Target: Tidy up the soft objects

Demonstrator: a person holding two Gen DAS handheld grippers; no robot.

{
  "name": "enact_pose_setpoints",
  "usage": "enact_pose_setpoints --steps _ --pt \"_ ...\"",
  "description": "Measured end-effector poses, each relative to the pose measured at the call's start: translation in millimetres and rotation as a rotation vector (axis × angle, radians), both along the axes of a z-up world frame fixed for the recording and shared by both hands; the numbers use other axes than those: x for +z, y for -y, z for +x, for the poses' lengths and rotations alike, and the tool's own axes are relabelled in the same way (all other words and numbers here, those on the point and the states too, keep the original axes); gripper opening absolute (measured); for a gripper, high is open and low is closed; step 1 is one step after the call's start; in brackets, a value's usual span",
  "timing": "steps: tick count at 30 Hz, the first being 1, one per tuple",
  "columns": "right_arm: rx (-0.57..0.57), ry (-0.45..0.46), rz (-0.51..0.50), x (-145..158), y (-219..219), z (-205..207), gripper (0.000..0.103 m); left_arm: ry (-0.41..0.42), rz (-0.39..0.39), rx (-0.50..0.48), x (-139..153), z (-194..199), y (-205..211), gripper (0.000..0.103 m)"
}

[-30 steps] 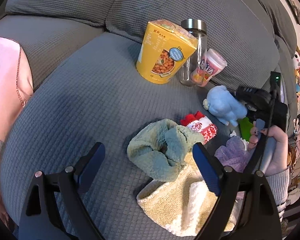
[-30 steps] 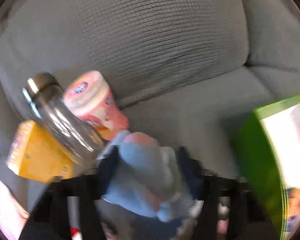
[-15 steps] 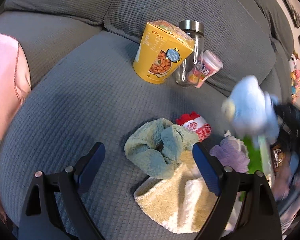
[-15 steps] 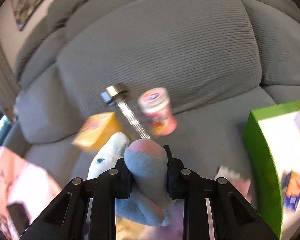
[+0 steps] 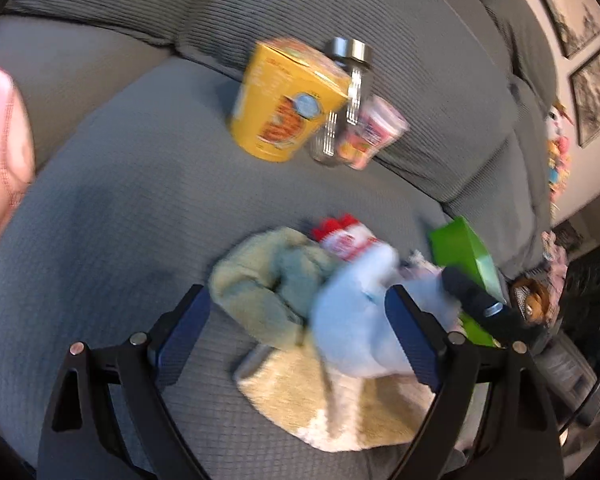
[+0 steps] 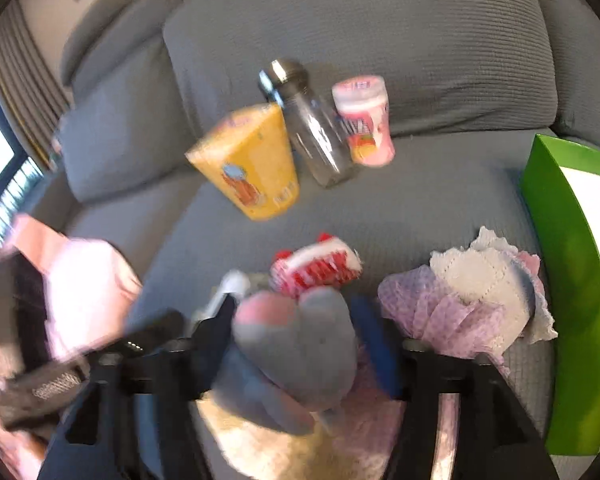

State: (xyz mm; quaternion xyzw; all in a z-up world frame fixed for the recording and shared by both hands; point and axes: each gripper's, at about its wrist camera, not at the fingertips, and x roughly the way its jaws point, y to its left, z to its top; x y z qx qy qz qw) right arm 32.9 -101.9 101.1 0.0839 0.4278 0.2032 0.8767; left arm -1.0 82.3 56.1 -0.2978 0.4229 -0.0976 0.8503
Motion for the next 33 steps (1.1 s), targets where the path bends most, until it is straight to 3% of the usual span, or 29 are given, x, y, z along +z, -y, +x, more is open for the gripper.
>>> enact_pose_setpoints --steps 3,6,10,13,17,24,33 --pt "-0.001 0.025 0.038 10.7 10.9 0.2 0.076 0.005 -0.017 -0.056 -2.3 1.1 11.2 0.088" --pt "0.004 0.008 0.084 8.8 15.7 7.4 0.076 0.033 0.019 -0.096 -3.1 1.8 25.5 0.088" --pt "0.031 -0.099 0.145 -16.7 11.8 25.1 0.076 0.027 -0.017 -0.115 -11.6 7.1 32.8 0.088" --pt "0.045 -0.209 0.128 -41.7 5.9 33.3 0.076 0.016 -0.034 -0.123 -16.2 9.4 35.1 0.088" --pt "0.056 -0.248 0.151 -54.5 6.2 33.0 0.074 0.039 -0.025 -0.138 -13.0 5.8 40.7 0.072" --pt "0.066 -0.202 0.123 -50.7 4.1 22.0 0.070 0.077 0.025 -0.148 -7.3 -1.4 51.1 0.065" --pt "0.079 -0.012 0.113 3.5 -3.0 -4.9 0.070 0.214 0.026 -0.121 39.9 -21.1 50.8 0.065"
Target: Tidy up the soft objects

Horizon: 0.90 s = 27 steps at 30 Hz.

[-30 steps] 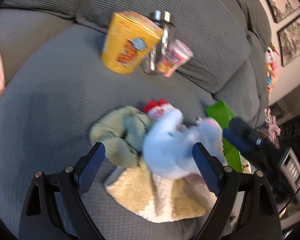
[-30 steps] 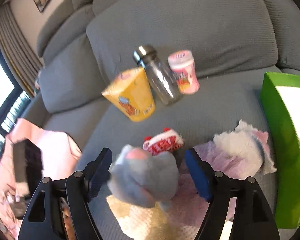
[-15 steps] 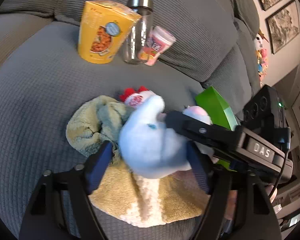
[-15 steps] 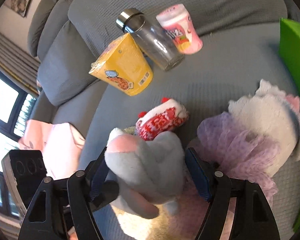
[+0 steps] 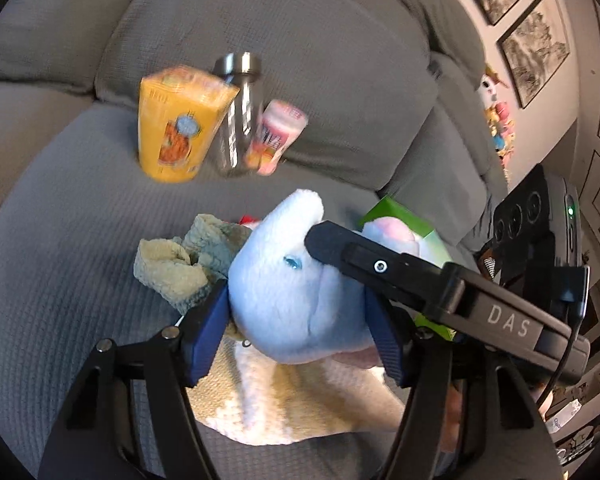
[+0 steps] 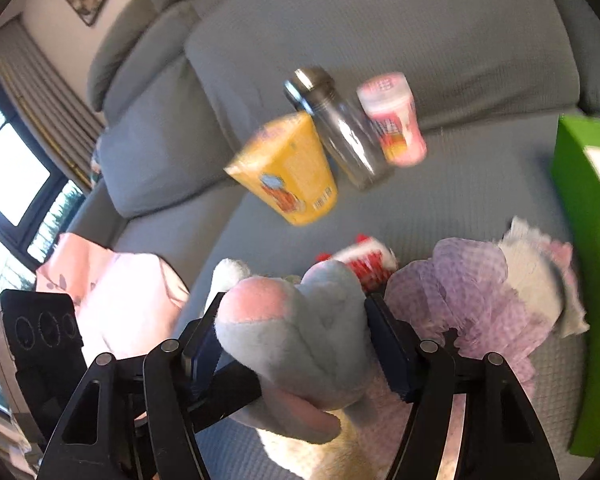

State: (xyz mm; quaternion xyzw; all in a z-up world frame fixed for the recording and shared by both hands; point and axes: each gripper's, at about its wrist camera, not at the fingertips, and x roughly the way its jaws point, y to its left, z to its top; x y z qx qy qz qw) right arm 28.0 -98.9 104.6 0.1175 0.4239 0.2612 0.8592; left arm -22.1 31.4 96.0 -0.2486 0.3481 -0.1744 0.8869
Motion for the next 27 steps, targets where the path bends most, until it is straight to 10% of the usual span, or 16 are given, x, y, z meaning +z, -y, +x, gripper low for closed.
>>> enact_pose_setpoints --steps 12,19,21,27 --pt "-0.034 0.114 0.060 47.0 27.7 -18.4 0.069 0.103 0.051 -0.030 40.8 -6.0 30.0 0.066" --pt "-0.067 0.041 0.094 31.3 42.8 -2.6 0.055 0.045 0.101 -0.036 31.6 9.5 42.0 0.069" --pt "-0.069 0.011 0.124 25.6 46.8 2.6 0.033 0.043 0.124 -0.036 30.0 8.4 43.6 0.076" --pt "-0.062 -0.028 0.126 19.7 49.6 6.4 0.033 0.004 0.078 -0.021 18.2 8.6 39.1 0.077"
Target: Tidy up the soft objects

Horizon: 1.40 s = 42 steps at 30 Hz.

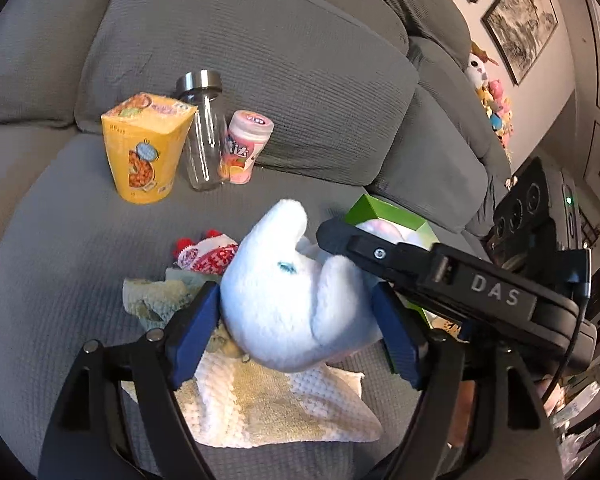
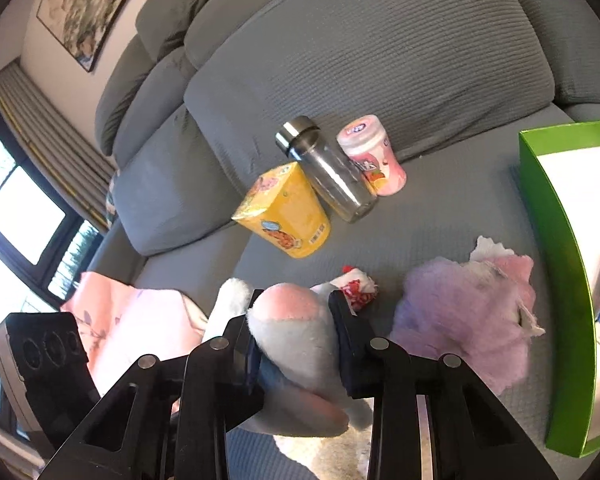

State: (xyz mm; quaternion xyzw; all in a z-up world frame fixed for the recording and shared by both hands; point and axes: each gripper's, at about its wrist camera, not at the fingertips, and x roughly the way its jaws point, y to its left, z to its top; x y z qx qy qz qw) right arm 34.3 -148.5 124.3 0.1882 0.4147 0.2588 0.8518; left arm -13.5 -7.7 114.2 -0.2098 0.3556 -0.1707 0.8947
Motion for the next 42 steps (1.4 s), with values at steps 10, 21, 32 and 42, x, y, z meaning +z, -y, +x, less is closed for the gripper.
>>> enact_pose_setpoints --steps 10,21,32,42 --pt "-0.003 0.055 0.017 15.2 0.3 -12.5 0.033 -0.029 -0.146 -0.002 2.7 -9.7 -14.2 0.085" --pt "-0.078 0.129 0.036 39.6 29.5 -24.7 0.033 0.037 -0.046 -0.044 39.8 -10.5 24.6 0.075" --pt "-0.132 0.171 0.115 55.9 68.7 -34.2 0.033 0.073 0.016 -0.099 56.3 -2.4 56.5 0.089" --pt "-0.194 0.189 0.106 59.0 98.6 -35.7 0.033 0.075 -0.012 -0.165 59.6 9.7 86.8 0.076"
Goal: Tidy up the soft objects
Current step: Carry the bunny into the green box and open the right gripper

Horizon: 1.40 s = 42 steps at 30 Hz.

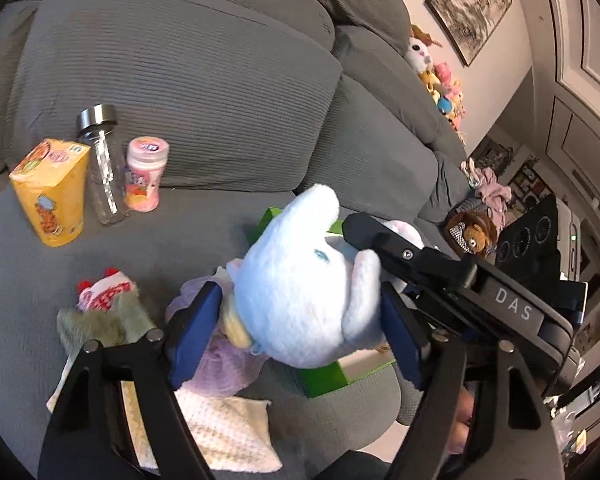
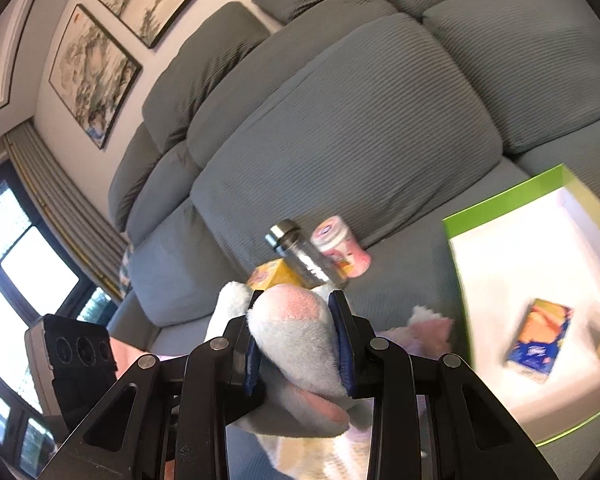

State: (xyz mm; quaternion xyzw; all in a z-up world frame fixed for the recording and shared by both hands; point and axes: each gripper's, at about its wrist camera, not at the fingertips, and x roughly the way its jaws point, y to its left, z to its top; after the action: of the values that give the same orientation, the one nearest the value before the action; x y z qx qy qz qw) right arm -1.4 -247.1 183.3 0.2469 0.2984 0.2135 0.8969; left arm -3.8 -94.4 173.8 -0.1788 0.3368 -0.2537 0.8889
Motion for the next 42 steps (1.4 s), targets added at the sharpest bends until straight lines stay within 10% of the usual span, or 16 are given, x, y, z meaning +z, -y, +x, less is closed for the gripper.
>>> enact_pose_setpoints --steps 23,42 --pt "-0.324 -0.099 0.046 -49.4 138.4 40.9 0.033 -0.039 0.161 -0.232 -34.2 80.2 147.9 0.074" --pt "-0.465 -0.251 0.084 -89.3 164.5 53.3 0.033 -0.072 0.316 -0.218 -59.0 90.3 180.6 0.076"
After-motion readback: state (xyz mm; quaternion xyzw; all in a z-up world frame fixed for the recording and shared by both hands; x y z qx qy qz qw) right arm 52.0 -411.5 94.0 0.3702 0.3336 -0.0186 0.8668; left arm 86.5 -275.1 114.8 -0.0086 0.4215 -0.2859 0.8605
